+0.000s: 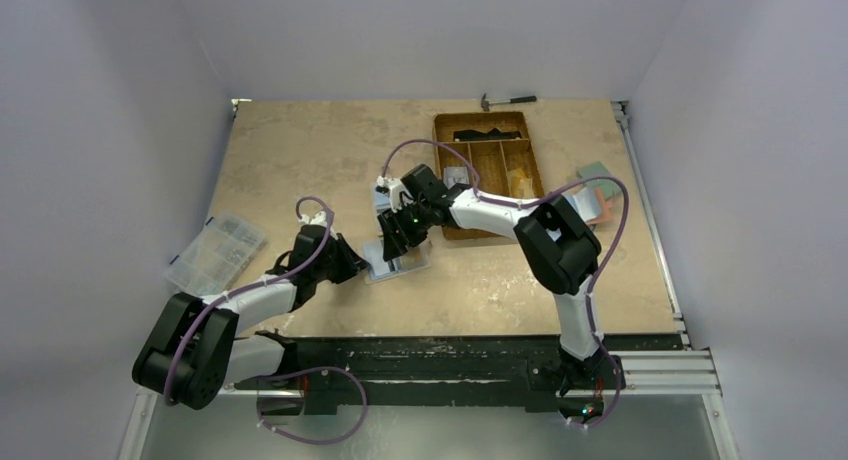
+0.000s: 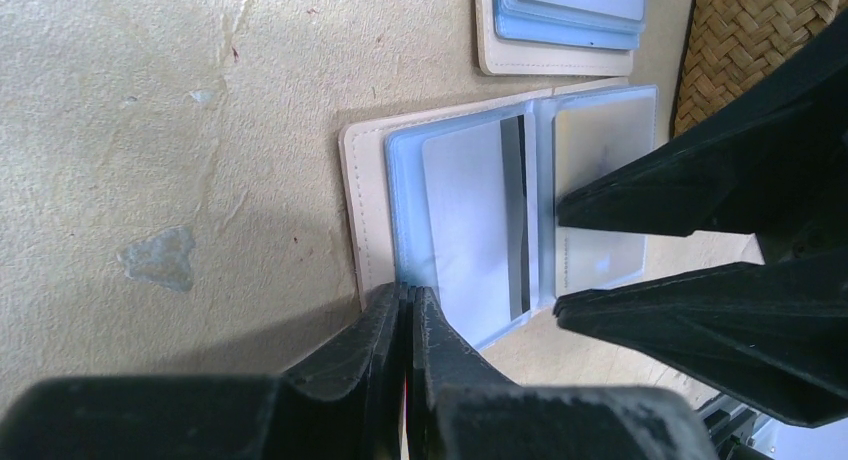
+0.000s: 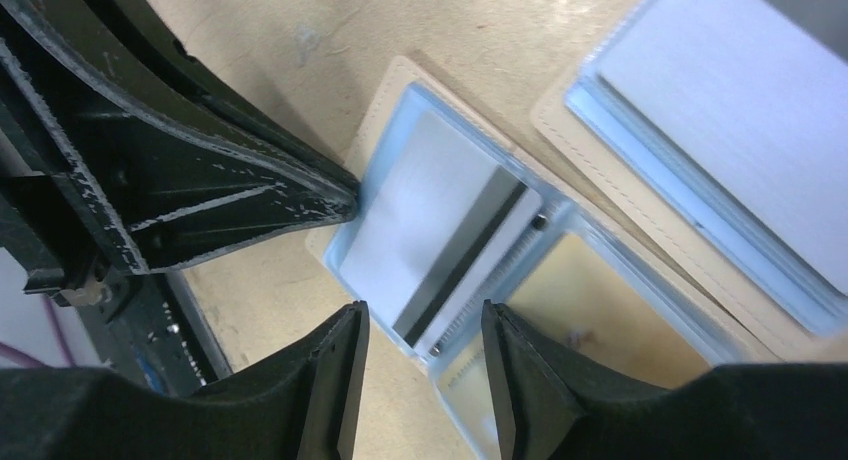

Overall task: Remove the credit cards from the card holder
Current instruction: Remove the credit card from the card holder.

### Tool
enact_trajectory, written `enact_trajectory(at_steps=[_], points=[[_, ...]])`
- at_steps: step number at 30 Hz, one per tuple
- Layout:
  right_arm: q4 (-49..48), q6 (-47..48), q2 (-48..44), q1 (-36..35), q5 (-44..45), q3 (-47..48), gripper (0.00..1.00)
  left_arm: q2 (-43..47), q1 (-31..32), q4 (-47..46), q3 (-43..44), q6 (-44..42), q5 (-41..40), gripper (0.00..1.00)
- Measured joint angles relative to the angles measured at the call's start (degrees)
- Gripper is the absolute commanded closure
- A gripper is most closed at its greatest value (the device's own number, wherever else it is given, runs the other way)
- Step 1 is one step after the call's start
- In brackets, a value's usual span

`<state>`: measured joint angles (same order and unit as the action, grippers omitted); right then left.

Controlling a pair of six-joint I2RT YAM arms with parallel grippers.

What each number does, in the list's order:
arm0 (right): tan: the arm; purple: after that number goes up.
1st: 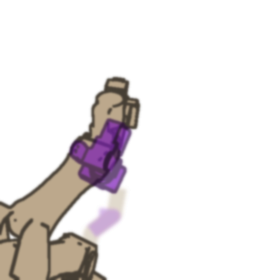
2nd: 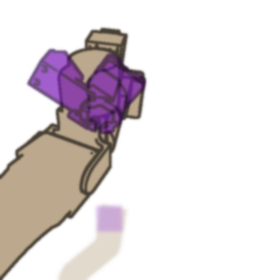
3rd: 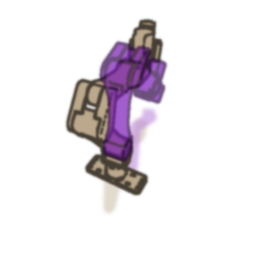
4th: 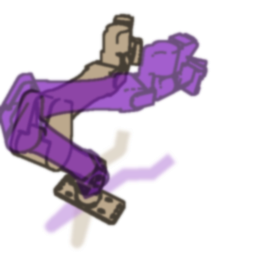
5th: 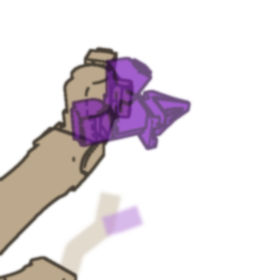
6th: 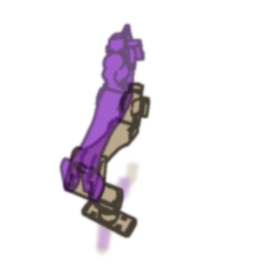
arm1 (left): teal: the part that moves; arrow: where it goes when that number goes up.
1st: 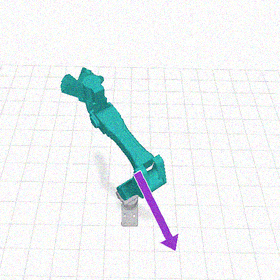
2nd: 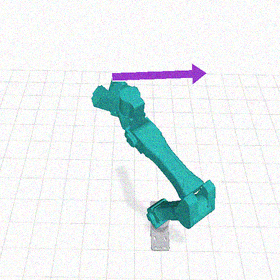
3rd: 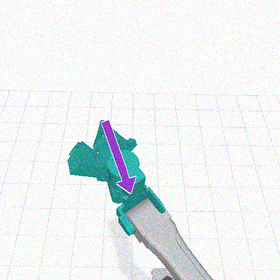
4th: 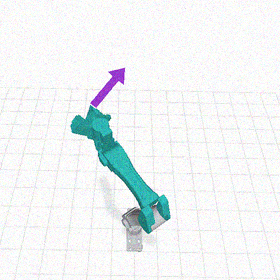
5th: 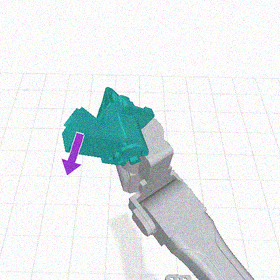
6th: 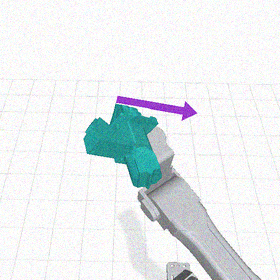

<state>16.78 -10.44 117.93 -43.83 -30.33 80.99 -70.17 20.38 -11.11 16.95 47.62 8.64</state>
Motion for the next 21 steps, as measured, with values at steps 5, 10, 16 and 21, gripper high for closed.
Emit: enact_trajectory(at_steps=[5, 10, 16, 21], points=[[-0.8, -2.4, -2.6, 0.3, 4.9, -2.2, 0.46, 0.1, 0.0, 0.0, 0.0, 0.0, 0.0, 0.98], [-1.8, -5.0, -2.7, 0.5, 5.3, -2.6, 0.54, 0.1, 0.0, -0.3, -0.2, 0.0, 0.1, 0.99], [-1.8, -5.2, -2.7, 0.5, 2.4, -2.6, 0.59, 0.5, 0.0, -1.4, -1.0, 0.3, 0.1, 1.0], [-1.9, -5.2, -2.7, 0.5, -0.9, -2.6, 0.58, 0.6, 0.0, -1.7, -1.2, 0.4, 0.1, 1.0]])
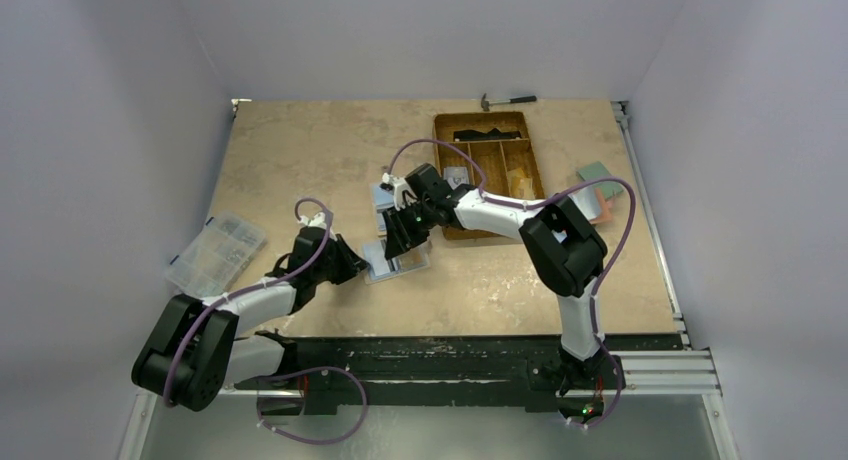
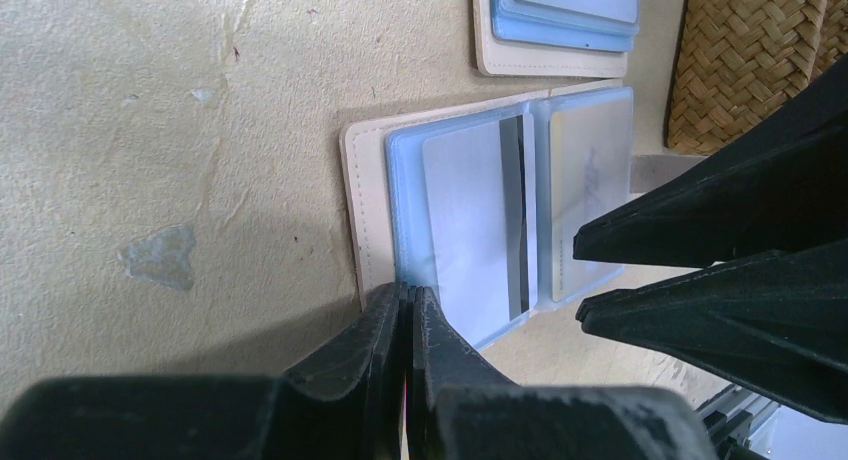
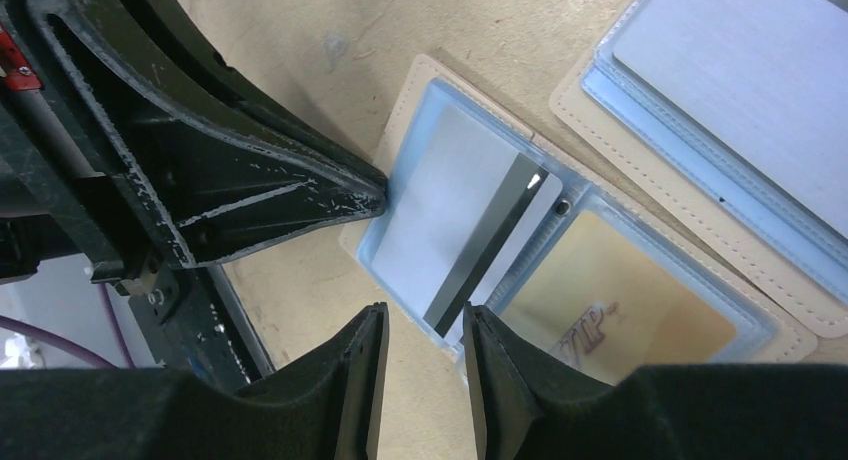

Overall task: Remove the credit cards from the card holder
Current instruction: Remove the credit card from the card holder.

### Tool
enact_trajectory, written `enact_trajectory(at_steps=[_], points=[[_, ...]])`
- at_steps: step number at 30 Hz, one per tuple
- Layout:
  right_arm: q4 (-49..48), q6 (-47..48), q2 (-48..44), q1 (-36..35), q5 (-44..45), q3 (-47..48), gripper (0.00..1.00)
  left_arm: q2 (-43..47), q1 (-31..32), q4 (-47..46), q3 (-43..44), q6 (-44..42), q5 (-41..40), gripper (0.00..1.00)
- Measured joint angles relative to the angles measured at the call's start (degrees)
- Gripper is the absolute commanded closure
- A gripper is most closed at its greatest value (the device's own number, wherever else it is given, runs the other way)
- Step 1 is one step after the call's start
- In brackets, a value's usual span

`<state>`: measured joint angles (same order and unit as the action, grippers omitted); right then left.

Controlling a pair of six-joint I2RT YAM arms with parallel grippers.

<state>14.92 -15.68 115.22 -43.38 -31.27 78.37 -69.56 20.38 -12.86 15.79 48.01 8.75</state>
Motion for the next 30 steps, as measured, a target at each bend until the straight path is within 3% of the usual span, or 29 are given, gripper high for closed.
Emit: enact_trajectory(at_steps=[8, 25, 30], points=[[-1.0, -1.7, 0.1, 0.0, 0.8, -0.9, 0.52, 0.7, 0.0, -0.6, -0.7, 0.5, 0.0, 1.0], [-3.3, -4.6, 2.4, -0.1, 1.8, -1.0, 0.61, 0.9, 0.0, -1.7, -1.4, 0.9, 0.0, 1.0], [-3.6, -5.7, 2.7, -0.3, 3.4, -1.0, 0.57, 1.1, 0.0, -1.7, -1.6, 0.9, 0.0, 1.0]])
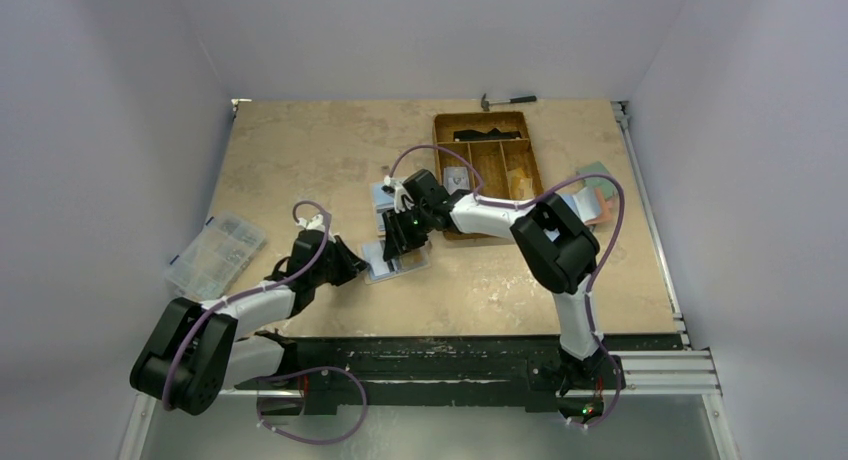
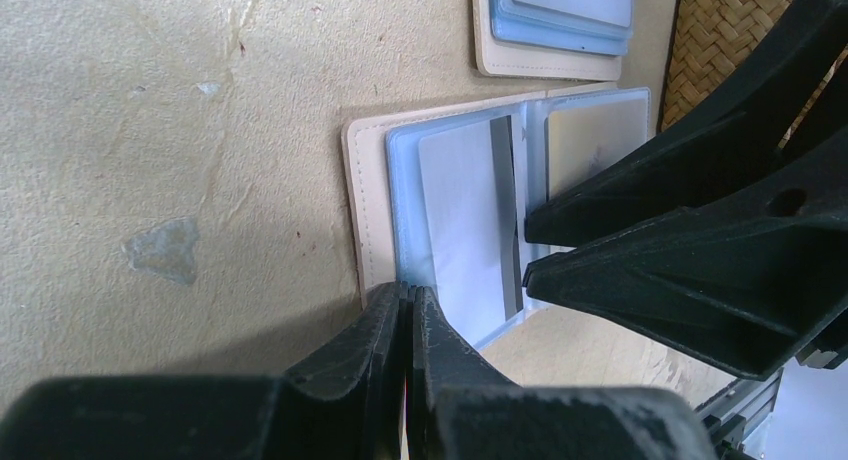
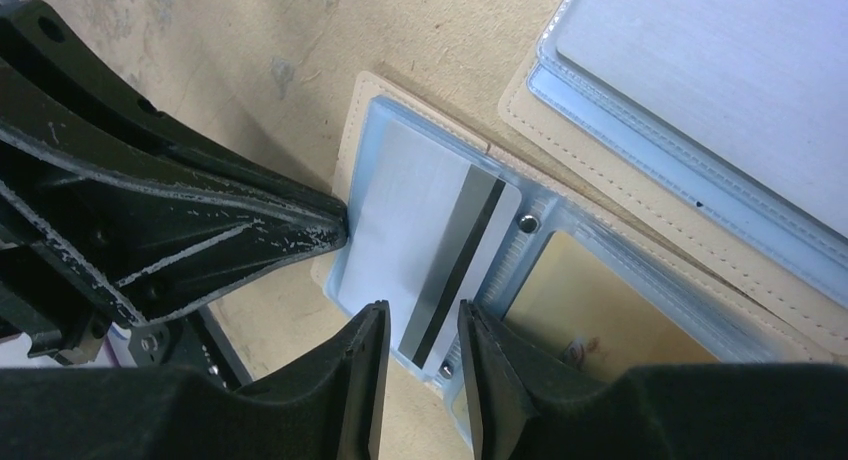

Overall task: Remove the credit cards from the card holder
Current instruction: Remove the credit card from the card holder.

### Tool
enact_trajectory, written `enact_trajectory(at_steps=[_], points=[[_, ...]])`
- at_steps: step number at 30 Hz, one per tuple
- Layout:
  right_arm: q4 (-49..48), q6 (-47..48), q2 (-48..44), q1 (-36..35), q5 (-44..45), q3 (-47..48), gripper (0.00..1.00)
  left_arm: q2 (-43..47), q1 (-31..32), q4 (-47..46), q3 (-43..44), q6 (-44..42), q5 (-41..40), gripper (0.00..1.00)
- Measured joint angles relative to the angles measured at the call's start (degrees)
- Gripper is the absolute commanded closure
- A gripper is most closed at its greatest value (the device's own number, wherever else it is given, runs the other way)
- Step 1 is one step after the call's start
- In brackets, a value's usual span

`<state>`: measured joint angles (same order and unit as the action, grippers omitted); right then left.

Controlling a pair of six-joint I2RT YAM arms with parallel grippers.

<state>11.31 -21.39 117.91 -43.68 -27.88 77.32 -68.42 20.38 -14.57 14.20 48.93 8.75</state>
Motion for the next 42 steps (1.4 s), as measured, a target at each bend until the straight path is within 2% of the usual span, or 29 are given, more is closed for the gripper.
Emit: enact_trajectory(at_steps=[6, 16, 30, 42], points=[[-0.3, -1.3, -0.3, -0.9, 2.4, 0.0, 0.47, 0.4, 0.0, 0.0, -0.3, 0.0, 0.0, 1.0], [-0.7, -2.8, -1.2, -1.6, 5.9, 0.0, 0.41, 0.6, 0.1, 0.2, -0.3, 0.2, 0.3, 1.0], [-0.3, -4.2, -1.9, -5.9, 15.4, 0.6, 0.26, 3.9, 0.2, 3.5, -1.1, 0.9, 0.3, 1.0], [-0.3, -5.2, -1.9, -6.1, 16.0, 0.6, 0.27, 3.8, 0.2, 3.2, -1.3, 1.0, 0.4, 1.0]])
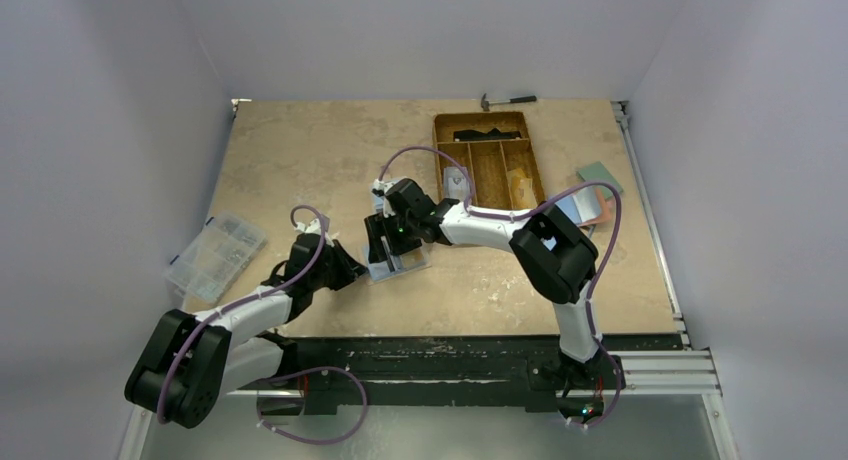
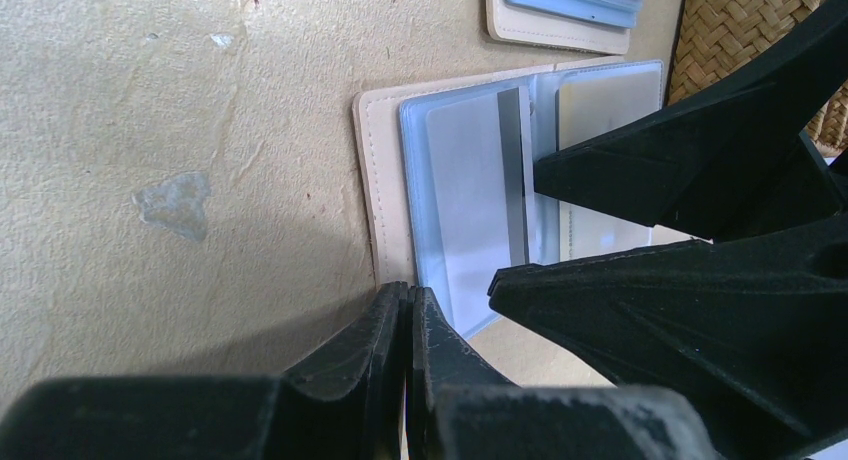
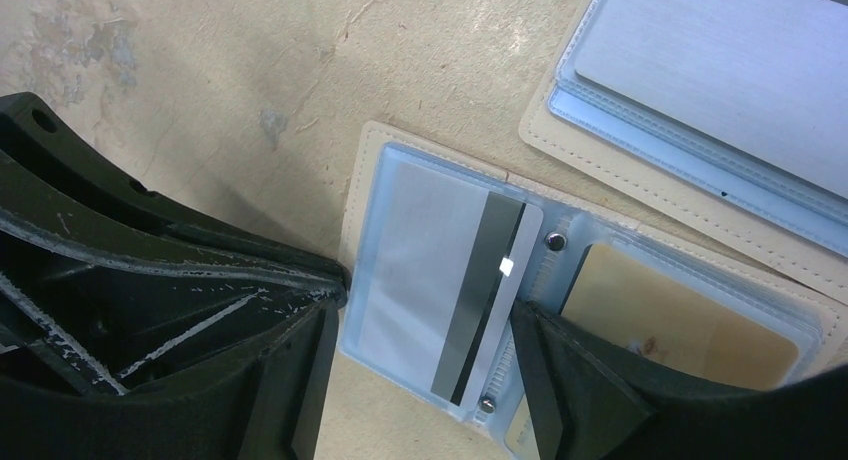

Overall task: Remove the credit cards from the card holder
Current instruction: Remove the credit card from the card holder.

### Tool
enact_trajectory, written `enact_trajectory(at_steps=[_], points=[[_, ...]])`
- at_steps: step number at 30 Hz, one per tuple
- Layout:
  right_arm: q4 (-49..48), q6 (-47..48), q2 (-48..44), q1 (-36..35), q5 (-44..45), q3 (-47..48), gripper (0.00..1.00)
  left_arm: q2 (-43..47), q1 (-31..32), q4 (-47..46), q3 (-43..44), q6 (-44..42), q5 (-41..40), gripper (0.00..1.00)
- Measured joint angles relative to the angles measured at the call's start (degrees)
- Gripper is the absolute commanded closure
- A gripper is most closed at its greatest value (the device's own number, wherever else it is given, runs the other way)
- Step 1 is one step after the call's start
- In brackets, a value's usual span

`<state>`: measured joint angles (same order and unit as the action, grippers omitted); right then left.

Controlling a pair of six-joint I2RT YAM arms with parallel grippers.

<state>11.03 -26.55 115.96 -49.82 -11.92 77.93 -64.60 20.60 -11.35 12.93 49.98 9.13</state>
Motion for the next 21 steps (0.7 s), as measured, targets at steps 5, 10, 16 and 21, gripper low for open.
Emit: enact_trajectory(at_steps=[5, 10, 16, 21], points=[[0.0, 0.0, 0.0, 0.1, -0.2, 0.0, 0.31, -0.3, 0.0, -0.7, -0.2, 0.0, 0.1, 1.0], [0.4, -0.1, 0.0, 1.1, -1.7, 0.0, 0.37, -1.0, 0.0, -2.1, -0.5, 0.2, 0.5, 1.0], [0.3, -0.9, 0.0, 4.1, -7.4, -0.6, 0.44, -0.9, 0.0, -2.6, -0.7, 0.4, 0.6, 1.0], [-0.3, -1.4, -0.3, 6.4, -12.7, -1.5, 0.45, -0.9, 0.0, -2.8, -0.8, 0.4, 0.6, 1.0]])
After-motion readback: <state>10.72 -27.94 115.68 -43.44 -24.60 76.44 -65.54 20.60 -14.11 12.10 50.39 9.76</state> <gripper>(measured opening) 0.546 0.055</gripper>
